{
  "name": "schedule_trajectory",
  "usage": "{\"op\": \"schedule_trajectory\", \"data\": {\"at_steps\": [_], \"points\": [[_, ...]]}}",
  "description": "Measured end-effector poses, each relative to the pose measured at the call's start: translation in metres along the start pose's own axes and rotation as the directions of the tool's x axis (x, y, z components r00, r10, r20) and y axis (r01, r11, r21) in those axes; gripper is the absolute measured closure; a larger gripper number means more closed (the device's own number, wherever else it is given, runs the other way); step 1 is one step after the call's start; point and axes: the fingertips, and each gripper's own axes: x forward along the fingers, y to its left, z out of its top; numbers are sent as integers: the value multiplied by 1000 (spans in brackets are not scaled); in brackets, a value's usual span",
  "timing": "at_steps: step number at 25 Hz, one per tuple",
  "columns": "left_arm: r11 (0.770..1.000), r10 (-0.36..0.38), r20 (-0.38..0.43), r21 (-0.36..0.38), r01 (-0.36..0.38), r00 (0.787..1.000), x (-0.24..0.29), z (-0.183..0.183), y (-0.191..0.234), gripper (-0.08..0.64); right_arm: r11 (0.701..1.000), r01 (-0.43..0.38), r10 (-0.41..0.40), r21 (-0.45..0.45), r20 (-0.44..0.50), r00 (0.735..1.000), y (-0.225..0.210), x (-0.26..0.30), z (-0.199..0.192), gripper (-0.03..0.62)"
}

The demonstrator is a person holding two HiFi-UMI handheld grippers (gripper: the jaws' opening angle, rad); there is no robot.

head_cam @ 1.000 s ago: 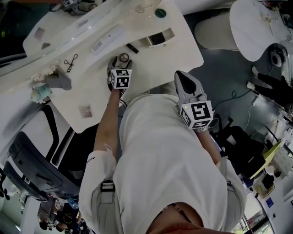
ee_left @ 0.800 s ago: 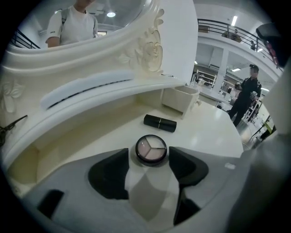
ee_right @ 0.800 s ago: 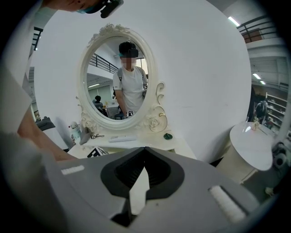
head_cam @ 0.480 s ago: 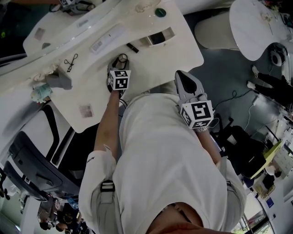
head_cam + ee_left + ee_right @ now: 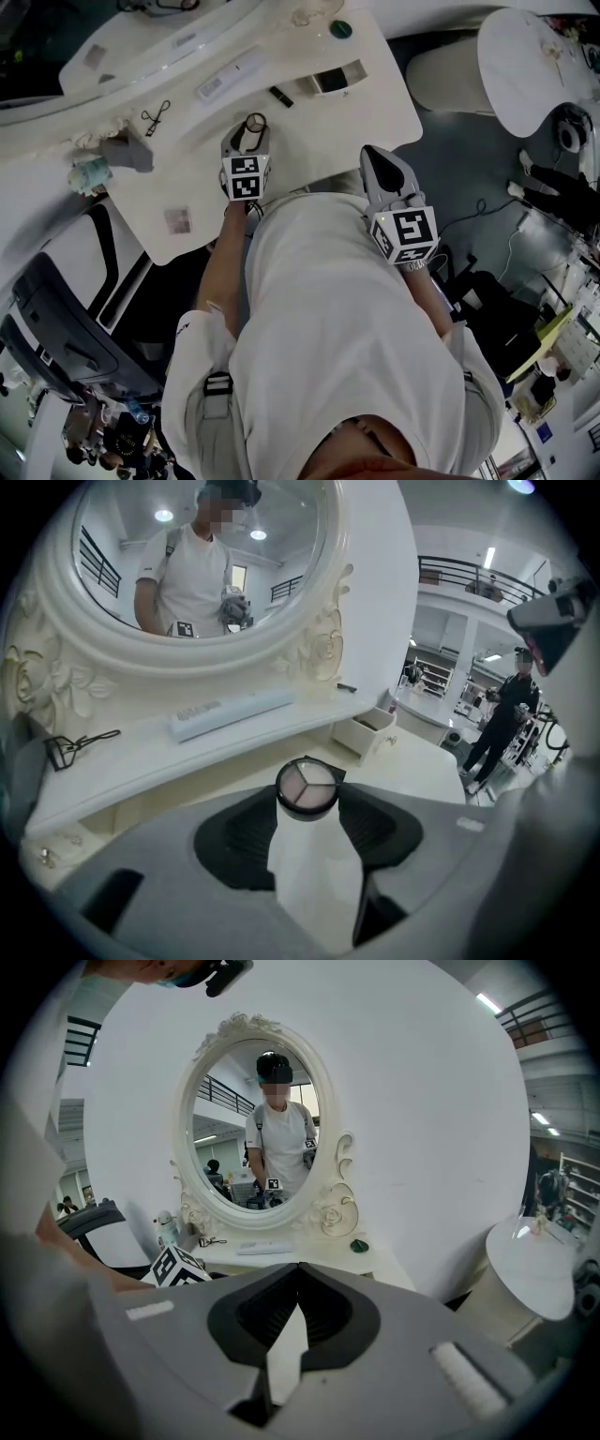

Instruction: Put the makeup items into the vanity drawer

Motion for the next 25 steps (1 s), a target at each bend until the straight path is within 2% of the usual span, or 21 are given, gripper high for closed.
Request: {"op": "schedule_trajectory", "data": {"at_steps": [11,15,19,25], "points": [[998,16,115,-59,-9,993,-63,31,-19,348,991,-127,127,-30,14,992,32,7,-4,584],[998,18,160,-54,-10,987,-91,42,-29,348,985,-171,172,-31,20,985,44,7,-5,584],[999,25,167,-32,-20,986,-105,41,-39,348,977,-207,208,-40,21,978,52,8,-5,584],[999,40,187,-38,-33,981,-120,46,-53,348,964,-259,261,-54,26,965,55,10,-3,584]]}}
